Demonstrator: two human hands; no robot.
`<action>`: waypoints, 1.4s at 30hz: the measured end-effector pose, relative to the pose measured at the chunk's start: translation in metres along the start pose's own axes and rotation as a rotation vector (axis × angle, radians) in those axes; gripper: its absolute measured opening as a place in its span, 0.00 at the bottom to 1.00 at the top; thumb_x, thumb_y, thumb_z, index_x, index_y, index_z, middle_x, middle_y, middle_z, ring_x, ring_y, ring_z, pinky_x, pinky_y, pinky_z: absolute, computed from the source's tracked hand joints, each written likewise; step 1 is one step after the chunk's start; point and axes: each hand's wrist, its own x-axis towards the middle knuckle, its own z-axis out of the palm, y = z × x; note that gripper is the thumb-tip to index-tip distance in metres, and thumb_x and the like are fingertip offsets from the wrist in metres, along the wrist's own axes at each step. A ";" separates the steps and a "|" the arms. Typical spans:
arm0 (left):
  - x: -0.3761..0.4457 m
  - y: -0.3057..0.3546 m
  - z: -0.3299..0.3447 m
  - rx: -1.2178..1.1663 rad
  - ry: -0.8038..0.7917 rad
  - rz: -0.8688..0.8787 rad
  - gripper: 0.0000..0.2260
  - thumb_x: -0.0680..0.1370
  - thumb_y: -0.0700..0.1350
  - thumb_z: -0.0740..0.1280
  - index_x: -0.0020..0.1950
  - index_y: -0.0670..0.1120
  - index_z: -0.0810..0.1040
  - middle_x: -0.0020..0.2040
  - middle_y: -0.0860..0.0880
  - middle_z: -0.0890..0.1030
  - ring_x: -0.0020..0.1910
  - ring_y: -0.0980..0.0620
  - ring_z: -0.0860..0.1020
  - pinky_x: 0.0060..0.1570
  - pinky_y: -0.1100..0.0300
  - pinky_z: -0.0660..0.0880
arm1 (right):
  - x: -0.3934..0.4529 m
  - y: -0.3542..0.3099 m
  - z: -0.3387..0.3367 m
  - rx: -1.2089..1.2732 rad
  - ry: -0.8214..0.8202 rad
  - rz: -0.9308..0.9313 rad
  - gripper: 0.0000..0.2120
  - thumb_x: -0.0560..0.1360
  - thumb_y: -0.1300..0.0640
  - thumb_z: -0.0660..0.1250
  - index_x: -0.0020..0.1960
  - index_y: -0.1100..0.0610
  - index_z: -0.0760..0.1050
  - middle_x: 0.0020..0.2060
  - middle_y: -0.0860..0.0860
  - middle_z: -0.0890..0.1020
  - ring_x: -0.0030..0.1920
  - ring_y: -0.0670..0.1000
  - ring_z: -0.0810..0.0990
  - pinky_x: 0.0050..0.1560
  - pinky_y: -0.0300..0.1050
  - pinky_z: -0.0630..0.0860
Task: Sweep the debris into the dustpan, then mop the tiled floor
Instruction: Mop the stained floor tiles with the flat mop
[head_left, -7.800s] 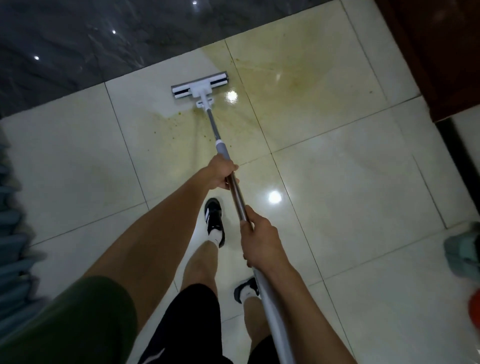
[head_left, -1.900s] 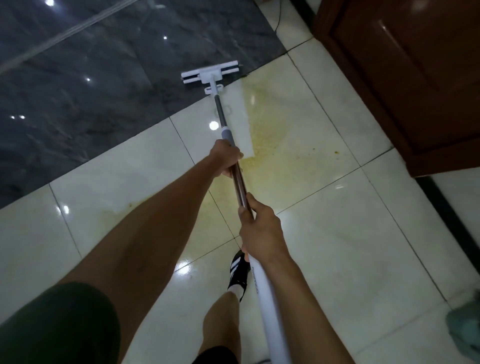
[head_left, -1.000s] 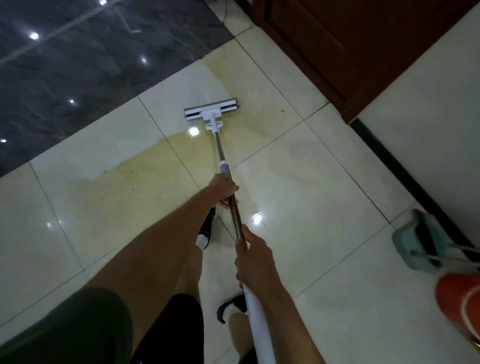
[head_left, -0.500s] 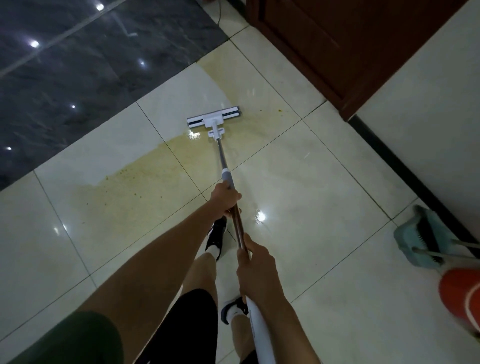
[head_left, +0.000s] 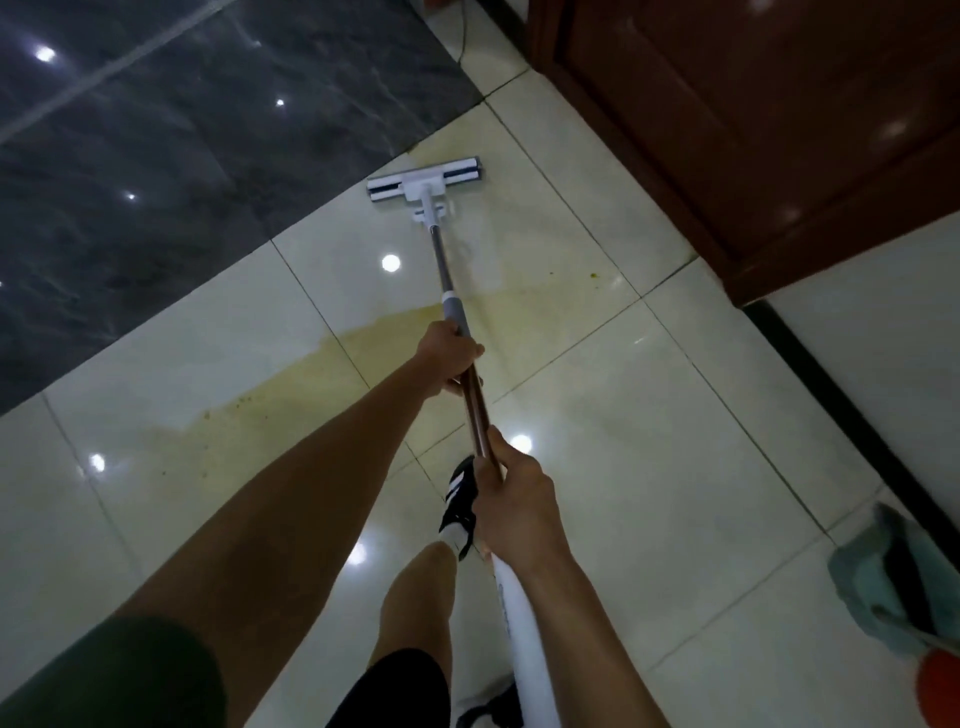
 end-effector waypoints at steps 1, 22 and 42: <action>0.016 0.018 -0.011 0.000 0.005 0.005 0.12 0.80 0.40 0.69 0.60 0.41 0.71 0.47 0.38 0.81 0.37 0.39 0.86 0.34 0.39 0.83 | 0.017 -0.019 0.001 -0.005 0.004 -0.003 0.21 0.84 0.55 0.58 0.76 0.47 0.66 0.57 0.52 0.82 0.54 0.50 0.82 0.58 0.45 0.79; 0.073 0.080 -0.028 0.088 -0.029 0.029 0.13 0.79 0.40 0.70 0.62 0.40 0.72 0.52 0.39 0.81 0.45 0.39 0.85 0.39 0.41 0.84 | 0.085 -0.053 -0.005 -0.012 0.025 0.015 0.21 0.84 0.52 0.56 0.77 0.45 0.62 0.57 0.51 0.81 0.50 0.52 0.82 0.54 0.47 0.81; -0.197 -0.148 0.185 0.185 -0.143 -0.001 0.12 0.81 0.41 0.68 0.61 0.42 0.69 0.51 0.38 0.82 0.44 0.41 0.85 0.29 0.51 0.81 | -0.196 0.244 -0.053 0.090 0.056 0.033 0.19 0.84 0.52 0.56 0.74 0.47 0.67 0.43 0.49 0.81 0.36 0.46 0.81 0.29 0.32 0.72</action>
